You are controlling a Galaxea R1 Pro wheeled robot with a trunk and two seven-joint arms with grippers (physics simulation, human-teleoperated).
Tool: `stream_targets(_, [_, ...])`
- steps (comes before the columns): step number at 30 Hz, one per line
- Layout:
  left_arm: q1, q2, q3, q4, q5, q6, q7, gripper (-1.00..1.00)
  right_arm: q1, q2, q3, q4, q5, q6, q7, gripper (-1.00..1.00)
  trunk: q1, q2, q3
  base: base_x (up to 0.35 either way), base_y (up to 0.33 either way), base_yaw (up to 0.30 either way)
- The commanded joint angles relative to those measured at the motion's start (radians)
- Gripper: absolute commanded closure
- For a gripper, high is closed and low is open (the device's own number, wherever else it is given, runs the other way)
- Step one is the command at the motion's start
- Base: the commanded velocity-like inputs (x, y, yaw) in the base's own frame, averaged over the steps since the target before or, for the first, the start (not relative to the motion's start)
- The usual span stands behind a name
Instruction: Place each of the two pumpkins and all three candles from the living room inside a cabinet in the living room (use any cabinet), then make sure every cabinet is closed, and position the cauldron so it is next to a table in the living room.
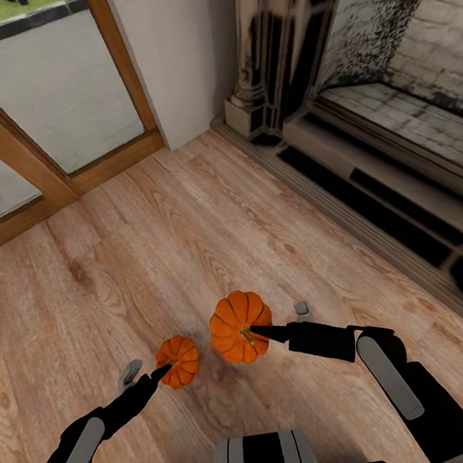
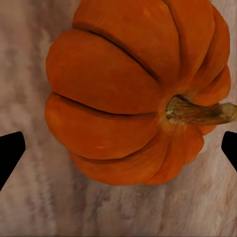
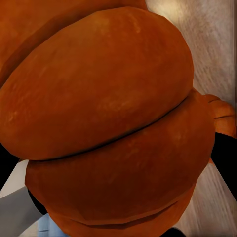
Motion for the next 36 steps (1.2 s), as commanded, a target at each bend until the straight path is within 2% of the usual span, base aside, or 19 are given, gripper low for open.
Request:
stream_targets(1, [0.000, 0.001, -0.002, 0.000, 0.009, 0.005, 0.001, -1.00, 0.000, 0.000, 0.001, 0.000, -0.008, 0.007, 0.000, 1.00, 0.000, 0.000, -0.005, 0.000, 0.000, 0.000])
stream_targets(4, [0.000, -0.001, -0.002, 0.000, 0.007, -0.005, 0.002, -1.00, 0.000, 0.000, 0.001, 0.000, -0.008, 0.007, 0.000, 1.00, 0.002, -0.001, -0.016, 0.000, 0.000, 0.000])
stream_targets(7, [0.000, -0.002, -0.004, 0.001, 0.007, -0.061, 0.002, -1.00, 0.000, 0.000, 0.000, 0.000, -0.008, 0.007, 0.000, 1.00, 0.002, -0.001, -0.016, 0.000, 0.000, 0.000])
stream_targets(10, [0.000, -0.002, -0.004, 0.001, 0.008, -0.074, 0.002, -1.00, 0.000, 0.000, 0.000, 0.000, -0.008, 0.007, 0.000, 1.00, 0.002, -0.001, -0.016, 0.000, 0.000, 0.000])
stream_targets(14, [0.000, -0.002, -0.005, 0.001, 0.008, -0.078, 0.002, -1.00, 0.000, 0.000, 0.001, 0.000, -0.008, 0.007, 0.000, 1.00, 0.003, -0.002, -0.032, 0.000, 0.000, 0.000])
stream_targets(36, [0.000, 0.000, -0.004, 0.001, 0.013, -0.078, 0.002, -1.00, 0.000, 0.000, 0.001, 0.000, -0.008, 0.007, 0.000, 1.00, 0.003, -0.002, -0.032, 0.040, 0.000, 0.000])
